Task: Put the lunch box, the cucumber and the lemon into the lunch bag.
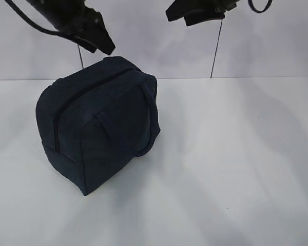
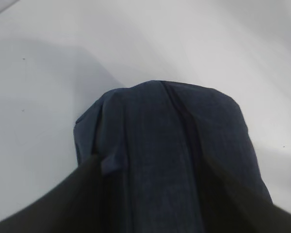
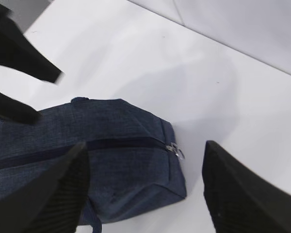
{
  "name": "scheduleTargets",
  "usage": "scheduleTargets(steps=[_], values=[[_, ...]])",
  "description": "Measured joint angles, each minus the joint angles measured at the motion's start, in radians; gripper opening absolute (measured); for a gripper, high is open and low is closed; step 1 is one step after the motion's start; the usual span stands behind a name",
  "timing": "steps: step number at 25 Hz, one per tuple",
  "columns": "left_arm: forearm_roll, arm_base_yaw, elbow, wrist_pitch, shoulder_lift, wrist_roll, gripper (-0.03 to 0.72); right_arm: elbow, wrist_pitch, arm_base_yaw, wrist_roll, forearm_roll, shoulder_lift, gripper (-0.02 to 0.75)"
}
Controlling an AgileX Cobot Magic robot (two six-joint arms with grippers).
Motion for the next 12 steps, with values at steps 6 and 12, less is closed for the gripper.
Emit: scheduleTargets(steps=[6, 12], values=[[0.166, 0.0, -0.02, 0.031, -0.134, -0.175, 0.454, 0.0, 0.014, 0.038, 0.177, -0.178, -0.099, 0.549], [0.327, 0.0, -0.013, 0.043, -0.269, -0.374, 0.446, 0.04, 0.021, 0.1, 0.365, -0.405, -0.224, 0.548]])
